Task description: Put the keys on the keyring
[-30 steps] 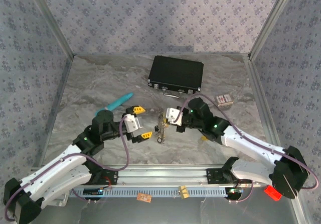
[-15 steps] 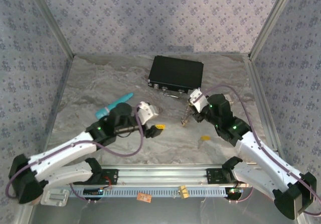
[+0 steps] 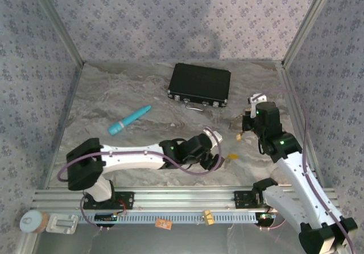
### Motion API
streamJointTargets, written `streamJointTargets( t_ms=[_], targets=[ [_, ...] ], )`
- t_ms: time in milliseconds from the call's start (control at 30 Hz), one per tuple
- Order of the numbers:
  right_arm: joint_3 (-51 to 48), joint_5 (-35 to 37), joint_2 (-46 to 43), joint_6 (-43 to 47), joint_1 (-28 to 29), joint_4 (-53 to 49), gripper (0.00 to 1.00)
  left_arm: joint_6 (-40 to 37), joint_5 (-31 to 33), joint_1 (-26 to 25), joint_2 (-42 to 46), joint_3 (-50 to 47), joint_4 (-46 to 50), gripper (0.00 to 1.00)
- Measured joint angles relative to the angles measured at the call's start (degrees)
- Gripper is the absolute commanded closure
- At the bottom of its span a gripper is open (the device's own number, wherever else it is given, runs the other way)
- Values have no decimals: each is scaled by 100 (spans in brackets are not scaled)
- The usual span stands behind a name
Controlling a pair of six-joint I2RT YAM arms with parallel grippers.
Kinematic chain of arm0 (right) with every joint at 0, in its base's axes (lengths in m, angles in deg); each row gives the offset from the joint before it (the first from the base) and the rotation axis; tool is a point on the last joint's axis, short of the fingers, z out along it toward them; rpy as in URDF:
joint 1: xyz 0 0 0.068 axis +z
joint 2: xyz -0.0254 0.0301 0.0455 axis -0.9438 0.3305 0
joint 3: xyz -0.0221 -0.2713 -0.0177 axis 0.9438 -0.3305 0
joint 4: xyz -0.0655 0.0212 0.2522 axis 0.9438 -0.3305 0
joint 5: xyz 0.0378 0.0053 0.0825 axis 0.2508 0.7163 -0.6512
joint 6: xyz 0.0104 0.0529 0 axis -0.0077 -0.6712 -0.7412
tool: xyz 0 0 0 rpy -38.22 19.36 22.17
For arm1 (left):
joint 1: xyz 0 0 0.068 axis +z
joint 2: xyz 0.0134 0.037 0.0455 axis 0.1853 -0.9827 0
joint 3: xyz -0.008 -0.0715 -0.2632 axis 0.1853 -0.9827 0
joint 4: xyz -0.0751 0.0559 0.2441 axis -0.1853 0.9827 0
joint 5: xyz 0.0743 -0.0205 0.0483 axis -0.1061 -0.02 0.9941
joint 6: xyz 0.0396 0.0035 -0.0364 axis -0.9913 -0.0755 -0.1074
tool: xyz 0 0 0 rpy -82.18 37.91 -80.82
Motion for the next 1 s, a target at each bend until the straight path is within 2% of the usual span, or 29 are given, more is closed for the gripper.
streamJointTargets(
  t_ms=[233,333,500,667,1000],
  targets=[
    [4,306,-402,-356,-219,-210,100,761,90,-33,-1287,1307,769,24],
    [15,446,-546,-415,-229,-282,100,975,90,-35,-1731,1816,1198,21],
    [87,632,-728,-417,-297,-455,100,1202,61,-28,-2487,2846,1917,21],
    [197,732,-859,-415,-343,-509,100,1250,-96,33,-2953,3460,2396,21],
    [208,791,-868,-415,-380,-518,100,1128,-511,208,-3681,4258,2999,37]
  ],
)
